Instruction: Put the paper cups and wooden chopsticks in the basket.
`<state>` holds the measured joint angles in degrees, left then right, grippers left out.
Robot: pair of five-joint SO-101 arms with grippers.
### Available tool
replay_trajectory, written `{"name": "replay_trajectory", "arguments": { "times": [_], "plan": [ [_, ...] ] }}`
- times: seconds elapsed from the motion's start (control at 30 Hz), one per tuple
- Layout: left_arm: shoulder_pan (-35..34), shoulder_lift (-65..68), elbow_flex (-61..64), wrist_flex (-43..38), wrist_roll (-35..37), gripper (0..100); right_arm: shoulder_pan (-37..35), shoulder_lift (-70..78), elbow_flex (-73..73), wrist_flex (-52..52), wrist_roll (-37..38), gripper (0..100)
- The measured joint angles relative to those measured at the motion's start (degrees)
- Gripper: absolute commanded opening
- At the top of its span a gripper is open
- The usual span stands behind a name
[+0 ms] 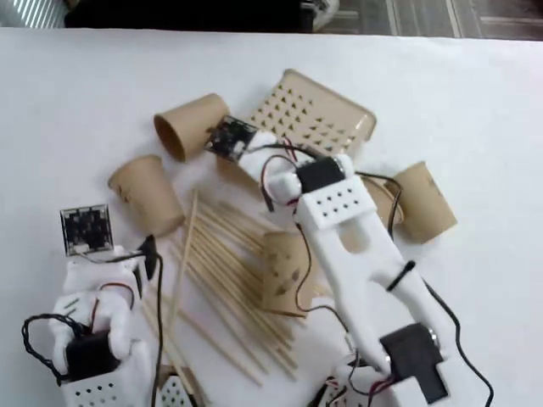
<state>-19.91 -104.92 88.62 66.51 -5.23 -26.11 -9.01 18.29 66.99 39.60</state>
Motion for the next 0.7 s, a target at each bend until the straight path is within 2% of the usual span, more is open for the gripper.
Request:
{"name": "replay_trajectory", "arguments": {
  "times": [0.33,0.6,0.7],
  "plan": [
    [0.00,0.00,0.00,0.00,0.00,27,5.98,8.26,0.00,-10.29,6.24,36.5],
    [0.00,0.00,0.00,0.00,0.00,27,8.88,9.76,-0.35,-16.53,8.35,5.3],
    [0.00,0.00,0.00,0.00,0.00,27,9.41,9.05,-1.23,-18.81,8.35,2.0]
  ]
}}
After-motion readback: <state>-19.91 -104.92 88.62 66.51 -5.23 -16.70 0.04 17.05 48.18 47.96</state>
